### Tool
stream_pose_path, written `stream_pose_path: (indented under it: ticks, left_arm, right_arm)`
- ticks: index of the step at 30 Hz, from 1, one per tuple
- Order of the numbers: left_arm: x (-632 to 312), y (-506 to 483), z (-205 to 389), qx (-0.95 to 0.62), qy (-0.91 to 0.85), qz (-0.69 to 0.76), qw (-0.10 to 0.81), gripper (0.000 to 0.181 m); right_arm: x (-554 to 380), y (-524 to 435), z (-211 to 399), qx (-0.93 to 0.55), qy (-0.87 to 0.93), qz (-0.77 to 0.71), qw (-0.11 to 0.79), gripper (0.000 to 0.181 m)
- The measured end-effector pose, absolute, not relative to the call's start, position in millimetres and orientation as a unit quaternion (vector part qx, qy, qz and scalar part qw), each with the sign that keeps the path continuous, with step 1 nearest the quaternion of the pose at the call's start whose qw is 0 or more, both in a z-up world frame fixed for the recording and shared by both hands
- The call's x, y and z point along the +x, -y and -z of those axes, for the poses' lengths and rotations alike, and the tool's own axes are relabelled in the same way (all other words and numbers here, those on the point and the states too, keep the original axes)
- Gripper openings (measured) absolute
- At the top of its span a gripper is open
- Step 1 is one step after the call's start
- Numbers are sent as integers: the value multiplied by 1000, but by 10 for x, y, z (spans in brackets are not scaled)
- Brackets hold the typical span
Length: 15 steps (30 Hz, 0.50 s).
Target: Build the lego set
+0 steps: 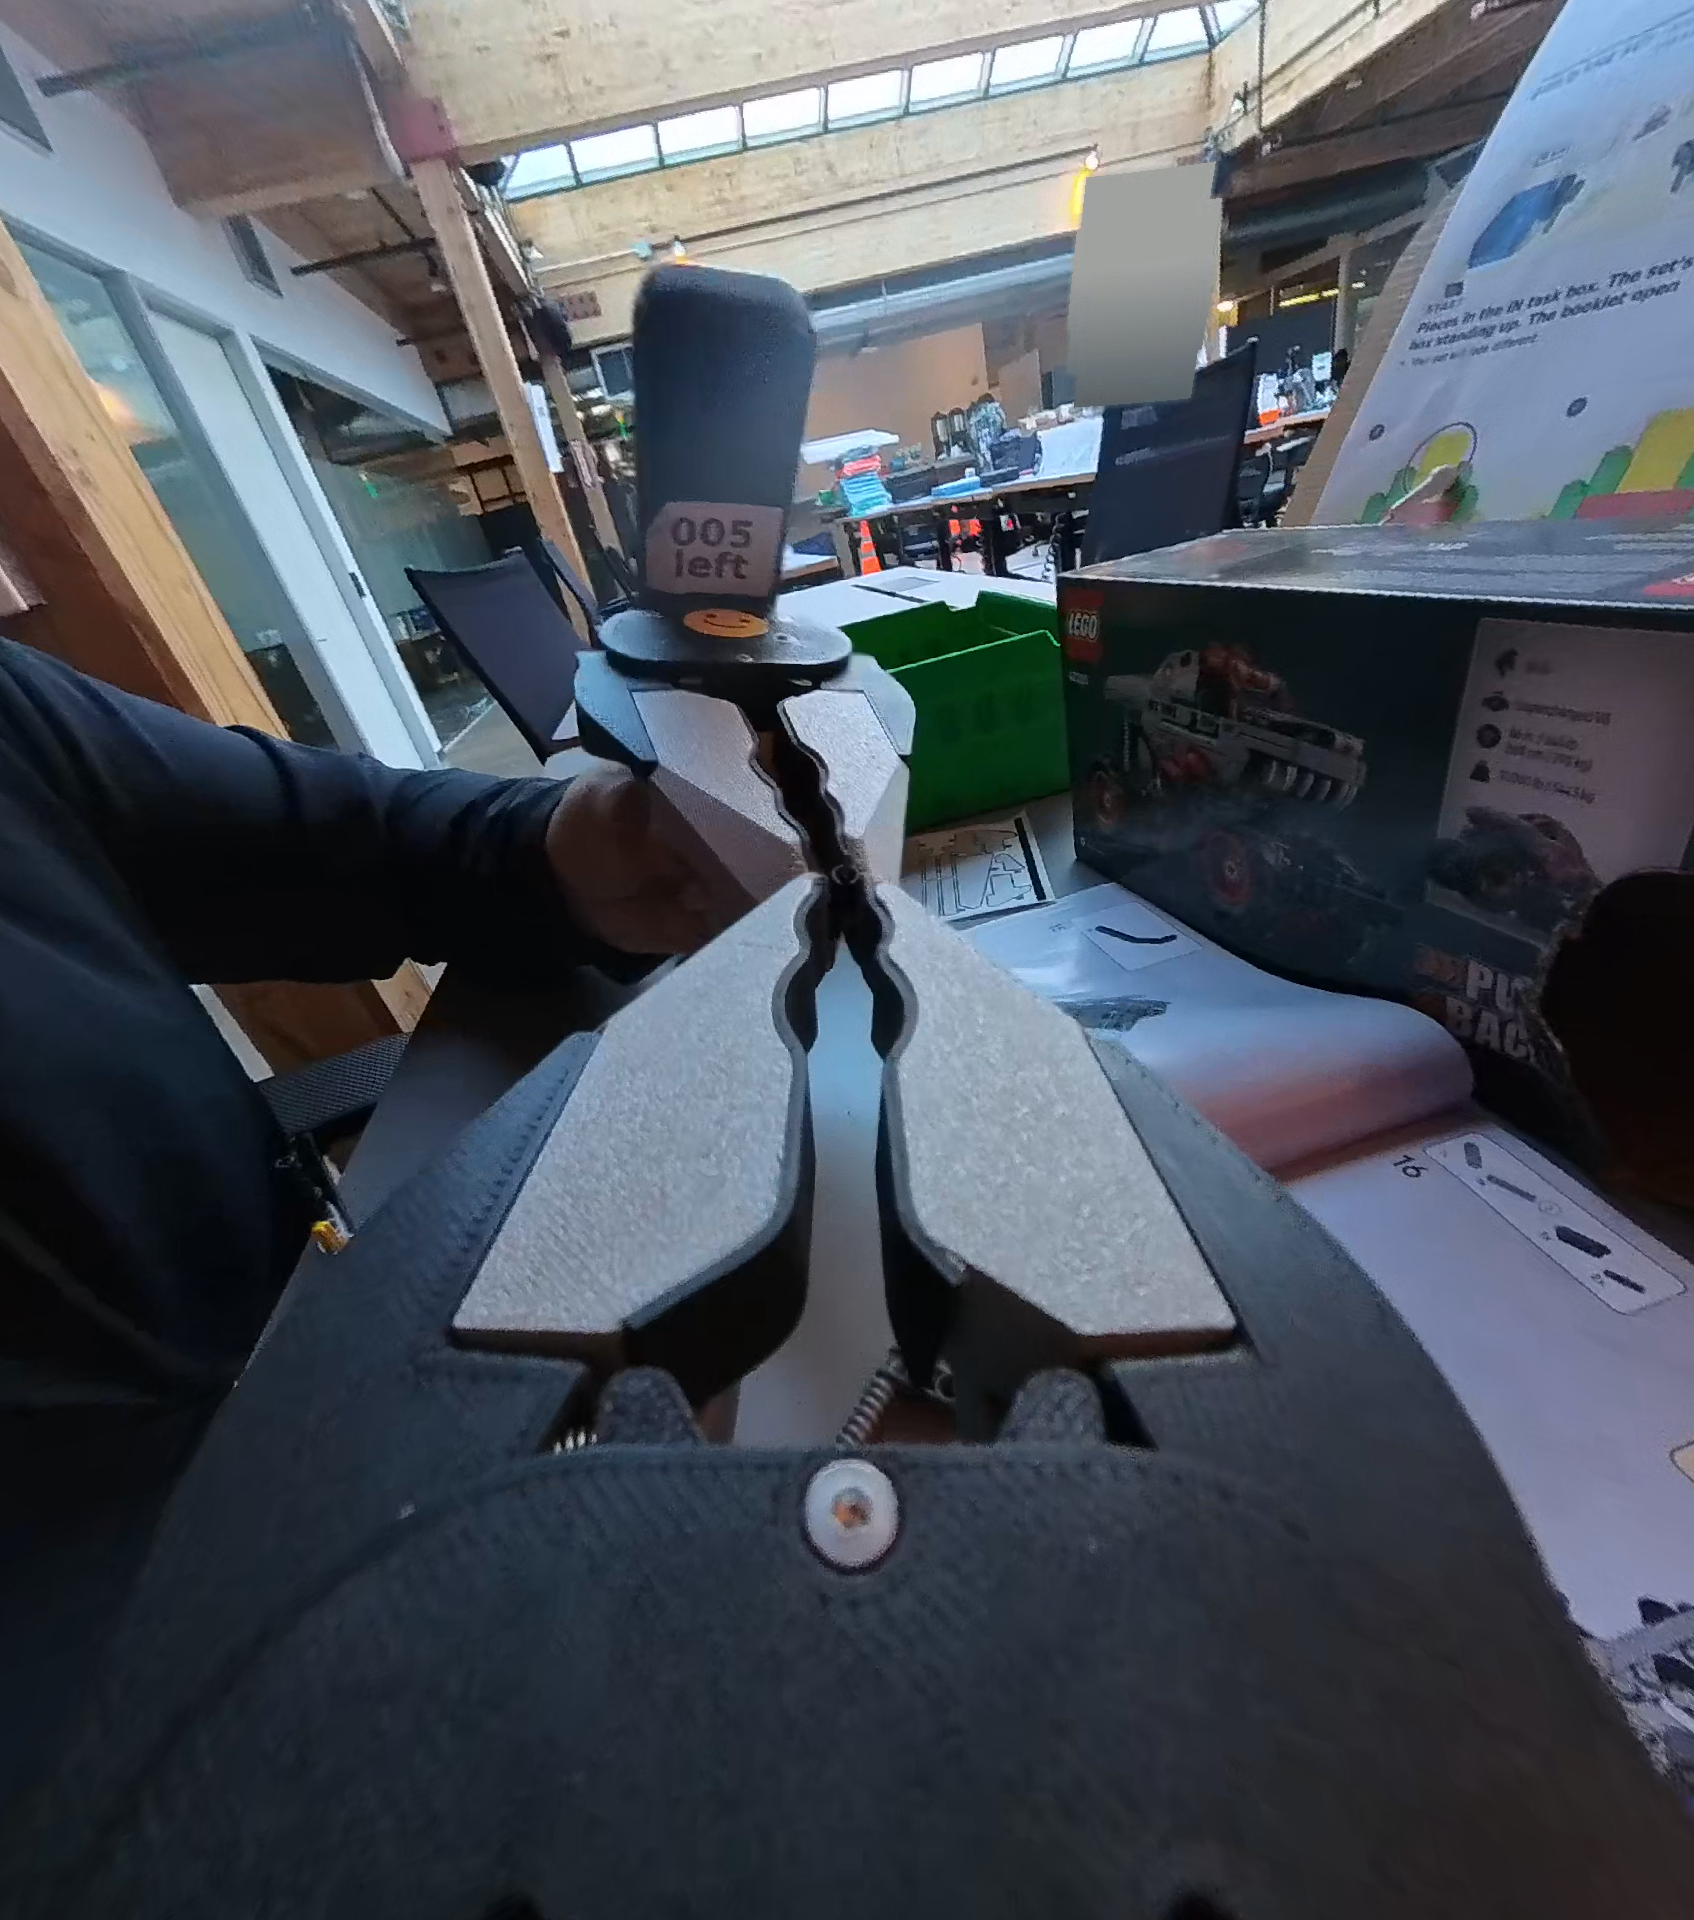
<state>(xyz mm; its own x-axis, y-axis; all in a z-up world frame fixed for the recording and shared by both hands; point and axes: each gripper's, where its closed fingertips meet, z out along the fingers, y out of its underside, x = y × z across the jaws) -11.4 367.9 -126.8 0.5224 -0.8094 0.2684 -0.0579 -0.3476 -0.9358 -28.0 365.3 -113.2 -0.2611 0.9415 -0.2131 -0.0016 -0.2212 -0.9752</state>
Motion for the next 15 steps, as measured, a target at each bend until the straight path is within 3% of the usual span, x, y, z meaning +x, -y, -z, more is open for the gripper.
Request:
stream_pose_path:
  ticks: [15]
  left_arm:
    - [-188,-3783,1539,-748,-386,196,503,2]
  right_arm:
    - [-288,-3742,1388,-529,533,-557,353,2]
